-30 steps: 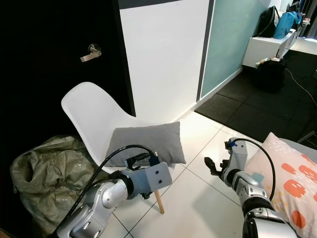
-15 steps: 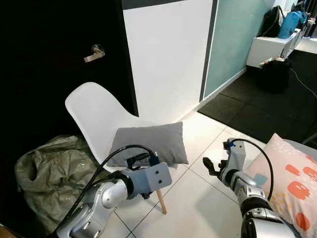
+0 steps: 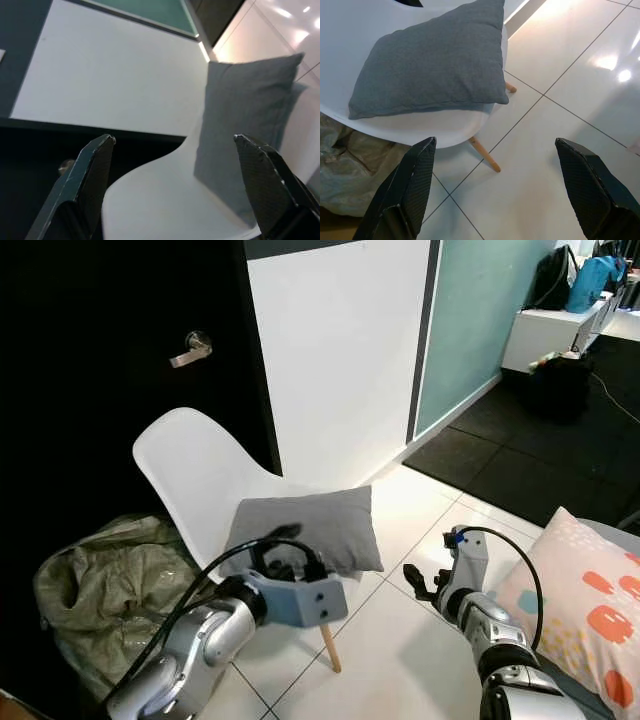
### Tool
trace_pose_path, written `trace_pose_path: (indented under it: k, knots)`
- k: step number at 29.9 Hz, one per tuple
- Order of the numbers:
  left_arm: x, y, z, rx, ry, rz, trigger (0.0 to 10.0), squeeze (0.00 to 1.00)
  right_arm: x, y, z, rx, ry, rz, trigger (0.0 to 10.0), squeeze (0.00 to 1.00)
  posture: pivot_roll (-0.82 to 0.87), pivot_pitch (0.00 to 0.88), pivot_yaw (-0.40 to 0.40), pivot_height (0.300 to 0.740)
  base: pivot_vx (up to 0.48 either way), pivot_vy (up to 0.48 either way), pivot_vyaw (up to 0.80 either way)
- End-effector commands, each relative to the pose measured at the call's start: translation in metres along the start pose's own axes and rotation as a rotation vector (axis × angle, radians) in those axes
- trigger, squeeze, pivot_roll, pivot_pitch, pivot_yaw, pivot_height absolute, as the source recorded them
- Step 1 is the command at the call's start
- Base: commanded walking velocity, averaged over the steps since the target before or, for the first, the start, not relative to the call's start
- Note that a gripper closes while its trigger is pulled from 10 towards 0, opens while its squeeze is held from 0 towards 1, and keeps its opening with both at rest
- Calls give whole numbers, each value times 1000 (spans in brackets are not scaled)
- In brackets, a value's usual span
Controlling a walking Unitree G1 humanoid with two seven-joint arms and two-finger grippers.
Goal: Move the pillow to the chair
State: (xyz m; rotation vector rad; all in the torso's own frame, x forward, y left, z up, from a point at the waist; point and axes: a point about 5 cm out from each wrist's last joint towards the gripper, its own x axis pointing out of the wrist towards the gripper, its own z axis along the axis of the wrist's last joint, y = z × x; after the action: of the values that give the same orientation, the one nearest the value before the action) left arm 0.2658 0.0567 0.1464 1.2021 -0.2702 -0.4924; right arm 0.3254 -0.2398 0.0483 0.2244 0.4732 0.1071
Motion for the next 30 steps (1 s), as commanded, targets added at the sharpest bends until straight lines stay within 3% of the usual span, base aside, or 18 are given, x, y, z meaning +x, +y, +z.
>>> trace_pose_path:
  k: [1, 4, 5, 8, 9, 10, 11, 12, 13, 15, 16, 22, 26, 30]
  knots:
    - [-1, 0, -4, 33, 17, 4, 10000, 0, 0, 1, -4, 4, 5, -3, 10000, 0, -152, 23, 43, 734, 0, 0, 0]
    - [0, 3, -19, -169, 85, -4, 10000, 0, -1, -2, -9, -11, 23, -40, 10000, 0, -161, 11, 34, 734, 0, 0, 0]
    - [-1, 7, -27, -291, 115, 36, 10000, 0, -1, -3, -10, -20, 25, -46, 10000, 0, -164, 8, 30, 734, 0, 0, 0]
    - [-7, 16, -46, -550, 187, 148, 10000, 0, -3, -5, -11, -33, 28, -58, 10000, 0, -171, 5, 26, 734, 0, 0, 0]
    - [-12, 20, -62, -734, 244, 214, 10000, 0, -3, -6, -12, -33, 28, -64, 10000, 0, -171, 2, 24, 734, 0, 0, 0]
    - [-12, 20, -62, -734, 244, 214, 10000, 0, -3, -6, -12, -33, 28, -64, 10000, 0, -171, 2, 24, 734, 0, 0, 0]
    - [-17, 21, -73, -865, 280, 260, 10000, 0, -3, -6, -12, -33, 27, -68, 10000, 0, -171, 1, 24, 734, 0, 0, 0]
    - [-24, 18, -90, -1036, 327, 313, 10000, 0, -3, -7, -12, -39, 30, -77, 10000, 0, -169, 0, 22, 734, 0, 0, 0]
    - [-24, 18, -90, -1036, 327, 313, 10000, 0, -3, -7, -12, -39, 30, -77, 10000, 0, -169, 0, 22, 734, 0, 0, 0]
    - [-46, 3, -130, -1271, 451, 430, 10000, 0, -3, -6, -14, -47, 39, -90, 10000, 0, -166, 0, 16, 734, 0, 0, -788]
    - [-54, -4, -142, -1341, 492, 465, 10000, 0, -3, -6, -15, -49, 42, -94, 10000, 0, -165, 0, 16, 734, 0, 0, -788]
    - [-69, -30, -162, -1450, 598, 521, 10000, 0, -1, -3, -19, -57, 56, -106, 10000, 0, -160, 0, -1, 734, 0, 0, -785]
    - [-75, -61, -171, -1488, 726, 513, 10000, 0, 0, 1, -24, -59, 75, -103, 10000, 0, -166, 0, -14, 734, 0, 0, -783]
    - [-73, -69, -171, -1501, 757, 499, 10000, 0, -1, 2, -28, -61, 85, -103, 10000, 0, -166, 0, -19, 734, 0, 0, -788]
